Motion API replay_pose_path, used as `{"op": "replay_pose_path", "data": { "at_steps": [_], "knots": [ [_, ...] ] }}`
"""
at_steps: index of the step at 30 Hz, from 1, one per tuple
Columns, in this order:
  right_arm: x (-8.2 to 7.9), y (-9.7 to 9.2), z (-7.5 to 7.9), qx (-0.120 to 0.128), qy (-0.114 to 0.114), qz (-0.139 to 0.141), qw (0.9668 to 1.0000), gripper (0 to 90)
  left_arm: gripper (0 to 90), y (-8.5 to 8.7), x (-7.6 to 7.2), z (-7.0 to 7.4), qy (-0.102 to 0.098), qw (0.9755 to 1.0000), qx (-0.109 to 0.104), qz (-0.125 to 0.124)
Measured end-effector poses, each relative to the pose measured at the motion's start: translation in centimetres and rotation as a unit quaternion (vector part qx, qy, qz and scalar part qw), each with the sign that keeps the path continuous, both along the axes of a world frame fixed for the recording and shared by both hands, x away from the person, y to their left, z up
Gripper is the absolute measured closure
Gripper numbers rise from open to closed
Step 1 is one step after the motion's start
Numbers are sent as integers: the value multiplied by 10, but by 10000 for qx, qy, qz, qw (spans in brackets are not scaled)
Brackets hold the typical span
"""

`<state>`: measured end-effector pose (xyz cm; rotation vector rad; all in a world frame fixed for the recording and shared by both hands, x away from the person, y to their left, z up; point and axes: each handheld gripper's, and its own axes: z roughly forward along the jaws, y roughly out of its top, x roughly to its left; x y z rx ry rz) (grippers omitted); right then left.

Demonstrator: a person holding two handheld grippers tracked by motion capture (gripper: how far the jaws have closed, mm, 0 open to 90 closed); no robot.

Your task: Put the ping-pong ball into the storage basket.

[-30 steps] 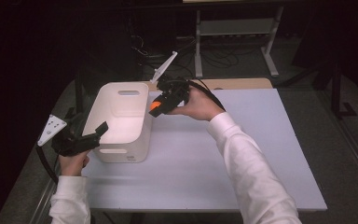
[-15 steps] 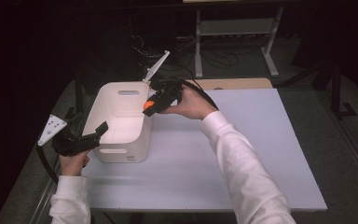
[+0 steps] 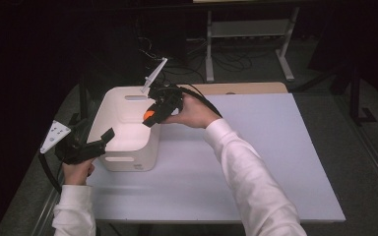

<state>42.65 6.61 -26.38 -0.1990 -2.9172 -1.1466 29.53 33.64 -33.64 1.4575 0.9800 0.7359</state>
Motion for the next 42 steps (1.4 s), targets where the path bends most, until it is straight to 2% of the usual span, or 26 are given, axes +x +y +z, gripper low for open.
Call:
{"op": "replay_pose_path", "data": {
  "at_steps": [8, 23, 28, 33, 37, 39, 40, 41, 42],
  "knots": [
    [-4, 14, -1, -66, -18, 89, 9999, 495, 0, -2, 0, 0, -19, 9999, -101, -15],
    [-4, 36, -7, 10, -5, 277, 9996, 495, 0, 2, 0, 0, 0, 10000, -48, 24],
    [-2, 40, -11, 9, 40, 270, 9996, 495, 0, 3, 0, 1, 20, 10000, -27, 18],
    [0, 44, -14, 14, 102, 219, 9997, 495, 0, 2, 0, 1, -25, 9998, -175, 40],
    [2, 48, -16, 78, 35, 277, 9996, 494, 0, 3, 0, 1, -32, 9999, -129, 38],
    [1, 49, -17, 38, 122, 229, 9997, 494, 0, 3, 0, 1, -32, 9999, -124, 20],
    [2, 50, -18, 43, 77, 304, 9995, 491, 0, 3, 0, 1, -24, 9999, -113, 12],
    [2, 50, -19, 15, 134, 281, 9995, 483, 0, 3, -1, 1, -22, 9999, -135, 12],
    [3, 50, -19, 6, 143, 272, 9995, 445, 0, 3, -1, 1, -23, 9999, -130, 14]
  ]
}}
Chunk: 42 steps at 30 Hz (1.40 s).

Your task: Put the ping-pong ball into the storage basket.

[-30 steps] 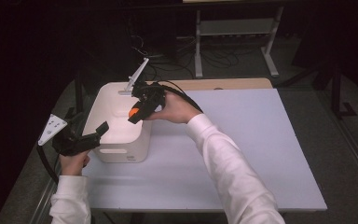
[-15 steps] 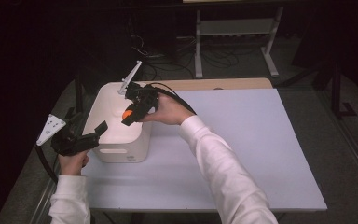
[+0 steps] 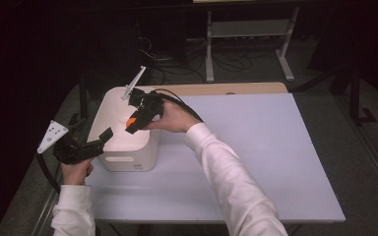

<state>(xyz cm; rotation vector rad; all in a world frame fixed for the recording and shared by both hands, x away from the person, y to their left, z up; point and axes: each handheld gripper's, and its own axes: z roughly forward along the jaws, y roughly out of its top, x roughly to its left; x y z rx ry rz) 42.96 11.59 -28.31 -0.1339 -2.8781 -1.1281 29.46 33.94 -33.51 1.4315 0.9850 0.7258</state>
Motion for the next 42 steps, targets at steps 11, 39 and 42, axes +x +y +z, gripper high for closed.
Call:
{"op": "replay_pose_path", "data": {
  "at_steps": [11, 39, 42],
  "knots": [
    [-1, -16, 10, 53, -23, -346, 9994, 129, 0, 1, 0, 0, 8, 10000, -63, 28],
    [-4, -57, 13, 309, -441, -730, 9959, 0, 0, -6, 1, -1, 50, 9999, 124, -56],
    [-3, -61, 11, 312, -471, -725, 9958, 0, 0, -6, 1, -2, 57, 9999, 104, -52]
  ]
}}
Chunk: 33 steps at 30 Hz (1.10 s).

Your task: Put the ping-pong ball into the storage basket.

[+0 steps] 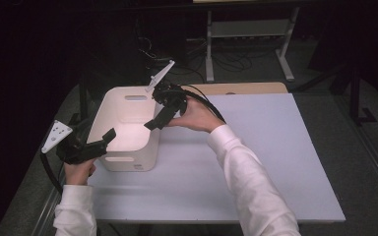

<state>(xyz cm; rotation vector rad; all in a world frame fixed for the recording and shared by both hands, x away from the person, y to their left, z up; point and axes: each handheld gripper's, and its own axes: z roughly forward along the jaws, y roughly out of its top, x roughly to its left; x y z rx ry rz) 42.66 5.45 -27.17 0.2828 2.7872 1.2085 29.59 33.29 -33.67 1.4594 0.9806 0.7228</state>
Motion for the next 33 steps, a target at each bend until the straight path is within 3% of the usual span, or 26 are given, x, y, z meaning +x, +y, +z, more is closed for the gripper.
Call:
{"op": "replay_pose_path", "data": {
  "at_steps": [7, 8, 9, 10, 17, 33],
  "knots": [
    [1, -13, -1, 123, -48, -89, 9999, 0, 0, -1, 0, 0, -13, 10000, -4, -1],
    [1, -15, -1, 145, -75, -90, 9998, 0, 0, -3, 0, 0, -49, 9999, -129, 12],
    [-2, -18, -1, 120, 62, -184, 9997, 0, 0, -2, 0, -1, -44, 10000, -54, 11],
    [-1, -20, -2, 171, 24, -183, 9997, 0, 0, 0, 0, 0, 7, 10000, 90, 7],
    [-2, -36, -3, 345, -29, -279, 9990, 0, 0, 1, 0, -1, 63, 9999, 158, 30],
    [-5, -61, -8, 480, 8, -459, 9978, 0, 0, -1, 1, -3, 47, 10000, 82, 23]
  ]
}}
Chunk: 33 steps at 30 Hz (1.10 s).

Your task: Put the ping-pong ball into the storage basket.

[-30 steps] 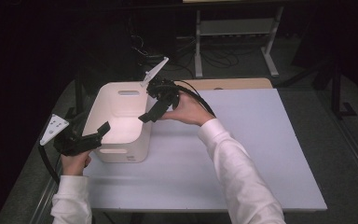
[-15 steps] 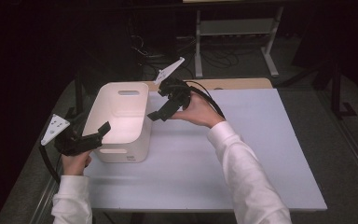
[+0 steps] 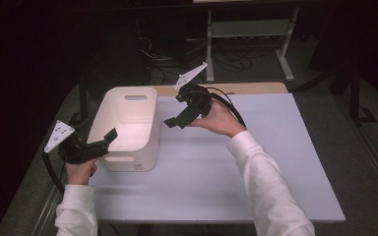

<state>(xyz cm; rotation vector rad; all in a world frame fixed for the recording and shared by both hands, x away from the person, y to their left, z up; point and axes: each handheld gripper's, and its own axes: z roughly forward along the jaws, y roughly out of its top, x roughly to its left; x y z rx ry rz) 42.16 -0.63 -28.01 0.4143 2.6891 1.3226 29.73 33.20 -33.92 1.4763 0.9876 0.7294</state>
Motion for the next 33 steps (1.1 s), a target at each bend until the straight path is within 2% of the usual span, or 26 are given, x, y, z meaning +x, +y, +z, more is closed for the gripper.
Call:
{"op": "replay_pose_path", "data": {
  "at_steps": [8, 12, 17, 33],
  "knots": [
    [-7, -8, -2, 72, -50, -9, 10000, 0, 0, 0, 1, -1, -1, 10000, 26, -1],
    [-10, -15, -4, 124, 43, -122, 9998, 0, 0, 0, 0, -1, -23, 10000, -30, 3],
    [-10, -24, -7, 162, -6, -155, 9997, 0, 0, 0, 0, -1, -35, 10000, -16, 9],
    [-19, -57, -19, 323, 58, -500, 9982, 0, 0, -1, 0, 0, -80, 10000, -16, 13]
  ]
}}
